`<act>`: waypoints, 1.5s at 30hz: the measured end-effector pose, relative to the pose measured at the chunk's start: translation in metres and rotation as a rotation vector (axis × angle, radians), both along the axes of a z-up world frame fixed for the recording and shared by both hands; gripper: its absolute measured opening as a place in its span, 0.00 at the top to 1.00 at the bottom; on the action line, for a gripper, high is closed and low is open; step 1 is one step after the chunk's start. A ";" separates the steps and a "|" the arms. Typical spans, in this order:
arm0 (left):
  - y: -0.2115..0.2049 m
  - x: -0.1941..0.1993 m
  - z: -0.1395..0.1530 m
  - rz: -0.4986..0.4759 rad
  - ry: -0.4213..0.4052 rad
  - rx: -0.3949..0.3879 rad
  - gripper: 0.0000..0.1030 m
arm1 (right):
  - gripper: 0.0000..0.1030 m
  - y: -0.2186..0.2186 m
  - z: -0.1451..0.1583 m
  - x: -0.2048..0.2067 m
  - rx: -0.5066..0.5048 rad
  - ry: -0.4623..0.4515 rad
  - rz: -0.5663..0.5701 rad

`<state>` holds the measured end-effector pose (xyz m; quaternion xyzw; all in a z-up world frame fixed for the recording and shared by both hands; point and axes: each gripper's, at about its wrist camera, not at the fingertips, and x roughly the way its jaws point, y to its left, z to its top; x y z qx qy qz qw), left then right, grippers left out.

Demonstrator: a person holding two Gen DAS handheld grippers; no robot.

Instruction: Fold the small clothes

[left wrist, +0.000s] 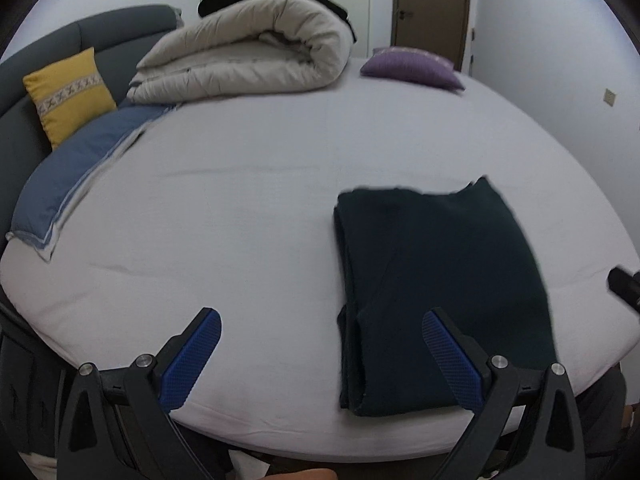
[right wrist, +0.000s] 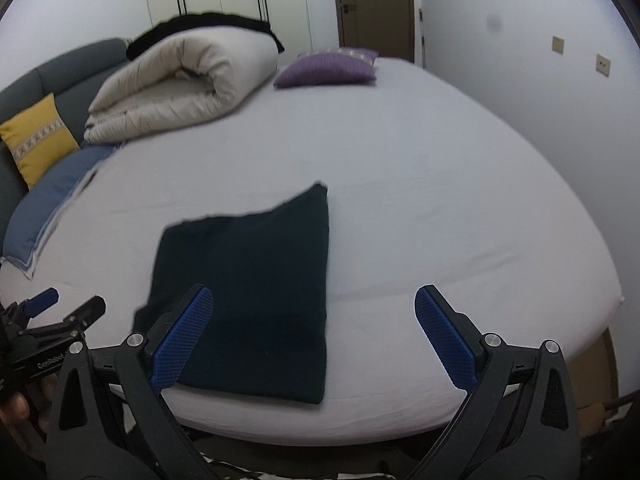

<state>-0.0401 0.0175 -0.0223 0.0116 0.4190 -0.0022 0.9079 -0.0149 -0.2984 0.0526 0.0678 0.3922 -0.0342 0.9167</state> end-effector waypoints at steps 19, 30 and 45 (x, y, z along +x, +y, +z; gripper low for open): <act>0.007 0.004 -0.015 0.004 -0.007 0.000 0.00 | 0.00 0.004 -0.041 0.003 -0.034 0.081 0.028; 0.004 0.002 -0.015 0.001 -0.014 0.016 0.00 | 0.01 0.003 -0.037 -0.003 -0.032 0.087 0.027; 0.001 0.002 -0.015 -0.004 -0.014 0.014 0.00 | 0.01 0.004 -0.036 -0.006 -0.036 0.091 0.040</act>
